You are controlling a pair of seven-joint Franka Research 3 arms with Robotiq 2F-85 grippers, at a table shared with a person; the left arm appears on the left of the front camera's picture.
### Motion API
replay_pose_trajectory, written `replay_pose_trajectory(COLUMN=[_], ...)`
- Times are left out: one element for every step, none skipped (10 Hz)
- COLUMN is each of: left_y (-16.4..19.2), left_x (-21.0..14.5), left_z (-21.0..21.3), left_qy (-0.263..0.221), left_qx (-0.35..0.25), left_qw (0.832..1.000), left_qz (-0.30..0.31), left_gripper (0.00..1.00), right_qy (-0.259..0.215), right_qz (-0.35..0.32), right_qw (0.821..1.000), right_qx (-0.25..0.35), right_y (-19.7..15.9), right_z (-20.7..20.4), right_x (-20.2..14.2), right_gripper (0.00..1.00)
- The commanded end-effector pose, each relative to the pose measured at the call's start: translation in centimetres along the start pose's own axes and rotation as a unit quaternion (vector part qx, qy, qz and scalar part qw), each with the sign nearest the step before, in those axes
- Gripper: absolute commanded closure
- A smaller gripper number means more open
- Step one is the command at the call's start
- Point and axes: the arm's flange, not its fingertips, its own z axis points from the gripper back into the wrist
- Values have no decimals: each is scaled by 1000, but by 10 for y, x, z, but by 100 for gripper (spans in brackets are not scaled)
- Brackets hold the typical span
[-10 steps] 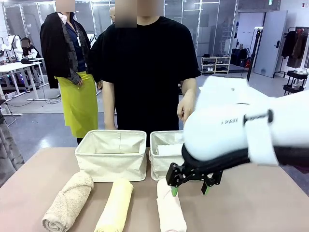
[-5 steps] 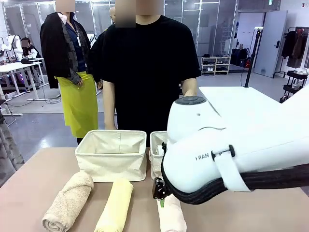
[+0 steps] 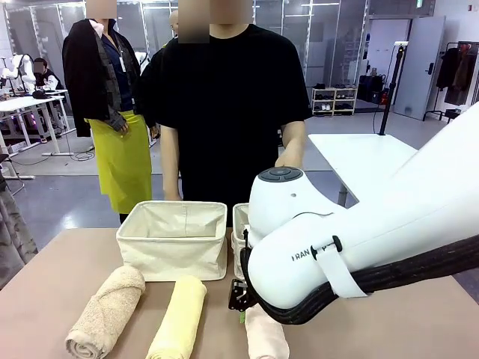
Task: Divide the towels into two baskets.
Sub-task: Pick up one hotel-folded towel from the bottom of the table and place it in the Fabric basket indicated by the person.
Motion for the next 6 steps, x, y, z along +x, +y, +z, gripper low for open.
replay_pose_trajectory(left_y=[-2,-2,-2,-2,-2,-2], left_x=[-1,-1,-1,-1,-1,-1], left_z=[2,2,2,2,2,2], left_qy=[-2,-2,-2,-2,-2,-2], left_qx=[-8,-8,-8,-8,-8,-8], left_qw=[1000,1000,1000,1000,1000,1000], left_qz=[-3,-3,-3,-3,-3,-3], left_gripper=[0,0,0,0,0,0], right_qy=[-27,-24,-28,-33,-30,-27], right_qz=[-33,-33,-34,-34,-35,-38], right_qw=[999,999,999,999,999,999], right_qx=[-4,-4,6,6,3,0], right_y=[19,18,17,16,16,15], right_z=[-17,-24,-30,-34,-40,-44], right_x=[1,5,8,10,11,11], right_gripper=[0,0,0,0,0,0])
